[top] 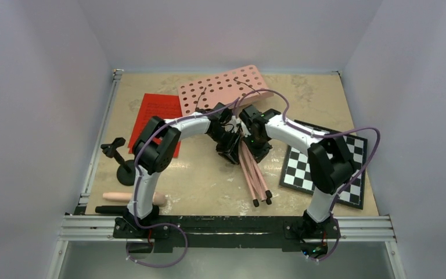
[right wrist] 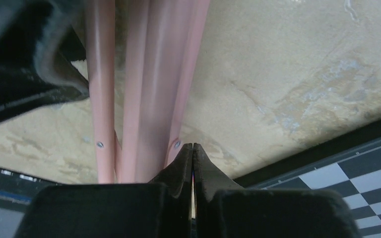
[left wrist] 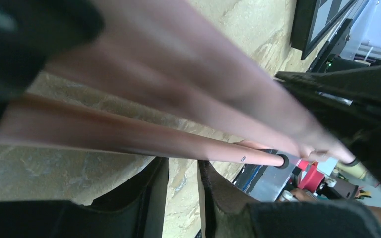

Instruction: Pack up the instrument practice props

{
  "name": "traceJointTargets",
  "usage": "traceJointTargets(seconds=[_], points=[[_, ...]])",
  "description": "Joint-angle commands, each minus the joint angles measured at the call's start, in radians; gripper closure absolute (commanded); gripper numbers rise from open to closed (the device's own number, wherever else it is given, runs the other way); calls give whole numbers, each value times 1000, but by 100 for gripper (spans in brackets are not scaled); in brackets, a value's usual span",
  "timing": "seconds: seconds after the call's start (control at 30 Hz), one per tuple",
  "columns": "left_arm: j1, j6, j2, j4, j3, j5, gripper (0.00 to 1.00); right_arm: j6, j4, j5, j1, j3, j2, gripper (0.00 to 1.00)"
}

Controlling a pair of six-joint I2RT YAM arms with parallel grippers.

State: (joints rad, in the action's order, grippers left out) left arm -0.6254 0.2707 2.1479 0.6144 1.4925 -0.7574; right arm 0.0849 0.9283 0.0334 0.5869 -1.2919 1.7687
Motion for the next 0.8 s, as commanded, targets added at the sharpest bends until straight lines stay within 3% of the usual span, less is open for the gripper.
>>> traceJointTargets(seconds=[0.0, 0.2, 0.37, 0.5, 0.6, 0.77], points=[[-19, 104, 21, -149, 39, -74, 67, 116, -104, -59, 61, -12, 57, 100], [49, 209, -6, -235, -62, -159, 67, 141, -185, 29, 64, -28, 101, 100], [84, 312, -25, -381, -106, -231, 66, 231, -195, -107, 123, -112, 141, 100], [83, 404, -8, -504, -114, -302, 64, 239, -213, -111, 171, -164, 167, 100], [91, 332, -34, -440, -97, -306, 64, 187, -226, -130, 138, -151, 151, 63], [129, 129, -87, -222, -65, -231, 63, -16, -235, -6, -21, -120, 90, 38]])
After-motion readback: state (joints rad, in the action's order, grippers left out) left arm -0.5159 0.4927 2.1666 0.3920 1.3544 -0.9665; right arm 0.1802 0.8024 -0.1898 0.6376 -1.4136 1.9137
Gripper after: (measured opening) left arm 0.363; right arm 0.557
